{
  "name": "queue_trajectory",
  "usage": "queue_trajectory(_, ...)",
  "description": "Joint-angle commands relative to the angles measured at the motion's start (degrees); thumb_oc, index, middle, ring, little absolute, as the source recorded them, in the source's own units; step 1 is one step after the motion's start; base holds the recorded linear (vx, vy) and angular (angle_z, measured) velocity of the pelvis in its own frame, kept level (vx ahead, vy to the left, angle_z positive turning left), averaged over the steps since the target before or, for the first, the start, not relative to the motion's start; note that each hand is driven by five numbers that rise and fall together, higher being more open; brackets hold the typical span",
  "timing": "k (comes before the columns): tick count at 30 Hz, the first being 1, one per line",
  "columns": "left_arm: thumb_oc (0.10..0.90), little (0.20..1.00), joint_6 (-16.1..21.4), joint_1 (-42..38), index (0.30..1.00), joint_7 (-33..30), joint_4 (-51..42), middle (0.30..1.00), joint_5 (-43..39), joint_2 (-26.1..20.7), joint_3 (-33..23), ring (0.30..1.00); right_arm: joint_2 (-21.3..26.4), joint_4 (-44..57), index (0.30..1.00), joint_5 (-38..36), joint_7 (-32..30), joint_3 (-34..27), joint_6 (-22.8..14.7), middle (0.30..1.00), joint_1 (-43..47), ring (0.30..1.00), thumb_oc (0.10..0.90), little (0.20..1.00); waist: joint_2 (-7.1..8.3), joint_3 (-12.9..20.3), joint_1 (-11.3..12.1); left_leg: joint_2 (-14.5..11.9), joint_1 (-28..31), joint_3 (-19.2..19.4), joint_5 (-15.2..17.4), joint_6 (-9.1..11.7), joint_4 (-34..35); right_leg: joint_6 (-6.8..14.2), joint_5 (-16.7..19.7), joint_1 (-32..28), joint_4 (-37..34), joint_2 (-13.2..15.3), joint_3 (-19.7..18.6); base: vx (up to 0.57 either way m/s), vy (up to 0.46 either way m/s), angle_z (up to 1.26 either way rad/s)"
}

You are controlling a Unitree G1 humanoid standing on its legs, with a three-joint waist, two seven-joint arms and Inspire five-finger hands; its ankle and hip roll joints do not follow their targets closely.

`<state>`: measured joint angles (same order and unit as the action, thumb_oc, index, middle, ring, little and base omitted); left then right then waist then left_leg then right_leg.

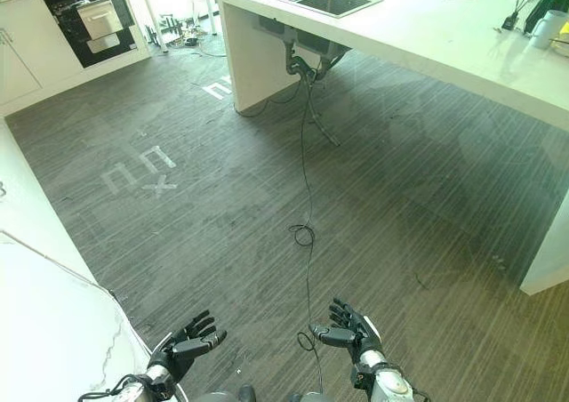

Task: Place the dishes in the dishwasher.

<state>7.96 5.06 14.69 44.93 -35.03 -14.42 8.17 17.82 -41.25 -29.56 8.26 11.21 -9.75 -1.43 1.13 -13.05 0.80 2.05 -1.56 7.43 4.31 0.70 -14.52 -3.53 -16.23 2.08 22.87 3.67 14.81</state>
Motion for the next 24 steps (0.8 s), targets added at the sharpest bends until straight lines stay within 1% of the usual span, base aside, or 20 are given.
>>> queue_trajectory(1,0.800,0.900,5.0,-5.4,0.900,1.2,-3.8,0.900,2.4,0.4,0.1,0.900,3.8,2.6,0.900,-3.7,1.5,-1.9,-5.8,0.900,3.6,0.900,0.800,0.900,-0.02,-4.0,0.6,-3.3,-8.3,5.5,2.1,1.0,-15.7,2.1,-1.0,-6.3,-5.7,-0.4,-1.9,0.19,0.064,0.45)
queue_trajectory(3,0.800,0.900,5.3,-4.8,0.900,1.3,-3.3,0.900,2.4,0.6,-0.4,0.900,3.4,1.9,0.900,-2.6,1.8,-2.2,-6.0,0.900,3.8,0.900,0.800,0.900,-0.81,-4.2,1.3,-2.1,-7.2,5.8,0.0,1.2,-5.3,2.8,-1.8,-7.7,-5.7,-0.4,-1.6,0.45,0.223,0.28)
queue_trajectory(4,0.800,0.900,5.2,-3.7,0.900,1.1,-2.5,0.900,3.2,0.7,-1.1,0.900,2.9,1.3,0.900,-2.9,1.5,-2.3,-5.8,0.900,3.5,0.900,0.800,0.900,-2.33,-3.6,1.8,-4.6,-11.1,5.3,0.4,1.8,-2.7,3.3,-3.6,-10.1,-5.7,-1.7,-0.7,0.51,0.262,-0.17)
queue_trajectory(5,0.800,0.900,5.2,-3.7,0.900,1.1,-2.5,0.900,3.2,0.7,-1.1,0.900,2.9,1.3,0.900,-3.0,1.5,-2.3,-5.7,0.900,3.5,0.900,0.800,0.900,-2.34,-3.6,1.8,-4.7,-11.2,5.3,0.4,1.9,-2.7,3.3,-3.6,-10.2,-5.7,-1.7,-0.7,0.72,0.387,-0.24)
queue_trajectory(7,0.800,0.900,5.5,-4.0,0.900,1.3,-1.2,0.900,2.8,0.8,-1.2,0.900,2.8,0.1,0.900,-3.7,1.1,-2.0,-6.4,0.900,3.9,0.900,0.800,0.900,-2.17,-2.6,2.2,-5.7,-12.4,9.0,1.3,0.8,-2.7,3.5,-6.0,-12.7,-5.7,-0.9,0.3,0.57,0.330,-0.11)
queue_trajectory(8,0.800,0.900,5.2,-3.9,0.900,0.9,-0.6,0.900,5.1,1.0,-1.7,0.900,2.2,-0.5,0.900,-4.5,0.0,-2.6,-6.6,0.900,4.3,0.900,0.800,0.900,-1.14,-1.5,3.4,-1.9,-12.2,6.1,3.3,-2.1,-2.7,5.0,-4.7,-16.7,-5.7,0.1,-0.9,0.45,0.274,0.05)
queue_trajectory(9,0.800,0.900,5.2,-3.9,0.900,0.9,-0.5,0.900,5.2,1.0,-1.7,0.900,2.2,-0.5,0.900,-4.6,0.0,-2.7,-6.6,0.900,4.3,0.900,0.800,0.900,-1.08,-1.5,3.4,-1.7,-12.1,6.1,3.4,-2.3,-2.7,5.0,-4.6,-17.0,-5.7,0.2,-0.9,0.67,0.420,-0.05)
queue_trajectory(10,0.800,0.900,5.0,-4.0,0.900,1.1,-0.3,0.900,5.6,0.5,-1.5,0.900,2.0,-0.1,0.900,-4.9,-0.4,-3.5,-7.1,0.900,4.0,0.900,0.800,0.900,-0.87,-1.0,3.2,-0.2,-10.7,5.5,5.2,-4.5,-2.7,6.9,2.2,-19.3,-2.8,0.9,0.2,0.36,0.286,-0.15)
queue_trajectory(11,0.800,0.900,5.1,-4.2,0.900,1.1,-0.3,0.900,5.8,0.2,-1.1,0.900,1.9,0.6,0.900,-4.7,-0.8,-3.9,-7.1,0.900,3.7,0.900,0.800,0.900,-0.82,-0.9,2.7,1.1,-9.7,4.8,6.3,-6.0,-2.7,9.1,6.6,-17.2,4.1,2.3,0.1,0.56,0.527,-0.22)
queue_trajectory(12,0.800,0.900,5.3,-4.6,0.900,0.5,-0.9,0.900,5.6,-0.5,-0.1,0.900,1.6,2.4,0.900,-3.0,-2.3,-4.5,-7.9,0.900,2.9,0.900,0.800,0.900,-1.33,-1.2,1.6,3.6,-7.5,2.8,8.5,-8.7,-2.7,11.9,14.0,-10.3,20.0,4.7,-1.3,0.40,0.456,-0.05)
queue_trajectory(13,0.800,0.900,5.2,-4.8,0.900,0.1,-1.1,0.900,5.3,-0.8,0.2,0.900,1.6,2.8,0.900,-2.5,-2.8,-4.5,-8.1,0.900,2.7,0.900,0.800,0.900,-1.68,-1.5,1.3,4.2,-6.7,2.2,9.2,-9.3,-2.7,12.2,15.7,-7.9,25.5,5.5,-1.3,0.48,0.517,0.56)
queue_trajectory(14,0.800,0.900,5.3,-5.6,0.900,-0.9,-0.9,0.900,4.3,-0.9,0.7,0.900,1.7,2.6,0.900,-3.2,-3.6,-3.6,-8.4,0.900,2.8,0.900,0.800,0.900,-2.86,-2.0,0.9,4.6,-4.8,1.1,10.7,-10.6,-2.7,10.3,14.3,-1.9,33.2,7.2,-0.9,0.29,0.275,0.62)
queue_trajectory(16,0.800,0.900,6.1,-5.9,0.900,-0.9,-0.4,0.900,4.1,-0.7,0.9,0.900,1.7,2.0,0.900,-3.7,-3.7,-3.2,-9.0,0.900,3.1,0.900,0.800,0.900,-3.28,-2.5,0.1,4.5,-3.5,0.4,11.5,-10.9,-2.7,9.5,12.3,1.3,32.9,5.1,-1.0,0.27,0.097,0.14)
queue_trajectory(17,0.800,0.900,6.3,-5.9,0.900,-0.4,-0.8,0.900,4.5,-0.7,1.1,0.900,1.7,1.9,0.900,-3.4,-4.2,-3.4,-9.6,0.900,3.0,0.900,0.800,0.900,-3.74,-3.1,-1.3,4.2,-1.6,-1.2,12.1,-10.3,-2.7,8.8,9.2,5.0,28.7,1.4,-0.9,0.30,-0.042,-0.11)
queue_trajectory(18,0.800,0.900,6.0,-6.0,0.900,-0.3,-1.0,0.900,5.0,-0.7,0.9,0.900,1.7,2.0,0.900,-3.0,-4.5,-3.7,-9.6,0.900,2.9,0.900,0.800,0.900,-3.95,-3.4,-2.0,4.0,-0.8,-2.0,12.5,-9.9,-2.7,8.6,8.3,6.2,24.4,0.4,-0.5,0.50,-0.145,0.35)
queue_trajectory(19,0.800,0.900,4.3,-6.4,0.900,-0.9,-1.6,0.900,5.7,-1.0,0.4,0.900,2.3,2.6,0.900,-3.6,-4.3,-4.6,-8.2,0.900,2.5,0.900,0.800,0.900,-4.27,-4.1,-3.1,3.0,1.0,-2.5,13.9,-8.9,-2.7,8.3,8.4,8.0,10.6,0.0,1.5,0.49,-0.155,0.85)
queue_trajectory(20,0.800,0.900,3.7,-6.6,0.900,-1.4,-1.3,0.900,5.7,-0.9,0.1,0.900,2.8,2.7,0.900,-4.3,-3.9,-5.0,-7.6,0.900,2.4,0.900,0.800,0.900,-4.24,-4.2,-3.6,2.9,2.0,-2.5,14.6,-8.5,-2.7,8.7,9.7,9.6,3.5,0.3,2.3,0.64,-0.191,1.13)
queue_trajectory(21,0.800,0.900,3.8,-6.7,0.900,-1.8,-0.1,0.900,5.7,-0.4,-0.2,0.900,3.3,2.2,0.900,-4.9,-2.7,-5.8,-7.2,0.900,2.2,0.900,0.800,0.900,-4.63,-4.3,-4.0,2.4,4.0,-2.5,16.3,-7.9,-2.7,10.1,13.5,12.1,-3.2,0.9,4.1,0.50,-0.116,0.73)
queue_trajectory(23,0.800,0.900,4.1,-6.5,0.900,-2.4,0.9,0.900,6.4,0.3,-0.1,0.900,3.4,1.3,0.900,-4.5,-1.9,-6.1,-7.6,0.900,2.1,0.900,0.800,0.900,-5.08,-4.2,-4.0,2.4,5.6,-2.7,17.8,-7.7,-2.7,10.4,14.8,13.9,-3.6,1.5,4.7,0.47,-0.110,-0.13)
queue_trajectory(24,0.800,0.900,4.5,-6.2,0.900,-3.7,2.3,0.900,8.3,1.1,0.0,0.900,3.5,1.1,0.900,-4.4,-2.1,-6.4,-7.3,0.900,2.1,0.900,0.800,0.900,-5.19,-3.5,-4.3,2.9,6.8,-3.6,18.5,-7.1,-2.7,8.8,12.9,12.7,-4.0,0.5,4.2,0.53,-0.166,-0.54)
